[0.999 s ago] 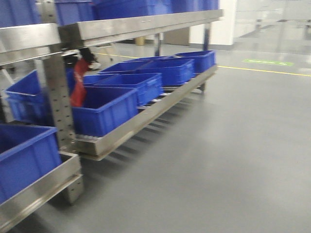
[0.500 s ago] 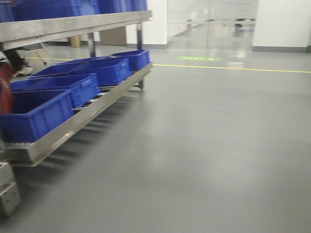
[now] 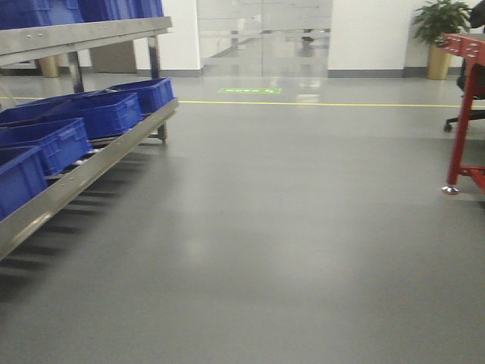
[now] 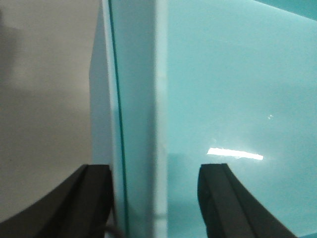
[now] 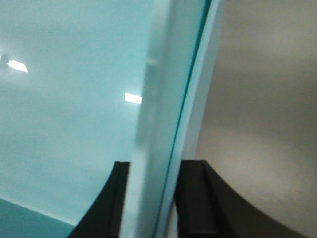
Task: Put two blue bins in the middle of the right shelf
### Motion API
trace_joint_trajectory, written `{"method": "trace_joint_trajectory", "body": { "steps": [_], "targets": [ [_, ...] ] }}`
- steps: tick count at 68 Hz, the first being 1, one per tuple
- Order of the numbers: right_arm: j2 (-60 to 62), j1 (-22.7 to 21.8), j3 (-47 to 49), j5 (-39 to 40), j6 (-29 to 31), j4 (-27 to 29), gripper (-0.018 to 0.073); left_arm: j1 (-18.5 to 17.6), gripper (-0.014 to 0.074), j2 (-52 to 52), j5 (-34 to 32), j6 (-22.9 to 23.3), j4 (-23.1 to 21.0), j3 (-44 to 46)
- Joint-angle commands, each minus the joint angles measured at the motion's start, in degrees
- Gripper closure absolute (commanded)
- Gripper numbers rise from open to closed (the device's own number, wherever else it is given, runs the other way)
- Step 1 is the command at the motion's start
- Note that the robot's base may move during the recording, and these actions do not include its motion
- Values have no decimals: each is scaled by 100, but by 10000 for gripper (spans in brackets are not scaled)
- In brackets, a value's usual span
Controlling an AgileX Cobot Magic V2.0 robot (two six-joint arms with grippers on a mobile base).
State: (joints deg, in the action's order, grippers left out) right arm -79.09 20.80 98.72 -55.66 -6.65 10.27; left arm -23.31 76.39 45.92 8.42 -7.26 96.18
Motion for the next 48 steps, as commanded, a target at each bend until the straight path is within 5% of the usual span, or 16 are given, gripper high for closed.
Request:
{"method": "trace_joint_trajectory", "body": {
  "steps": [1,48],
  "targets": [
    [85,-64,105,387,136,-100,713,33,707,-117,-394,-222,2,81],
    [85,-64,105,387,136,-100,713,33,707,-117,-394,-222,2,81]
  ]
}}
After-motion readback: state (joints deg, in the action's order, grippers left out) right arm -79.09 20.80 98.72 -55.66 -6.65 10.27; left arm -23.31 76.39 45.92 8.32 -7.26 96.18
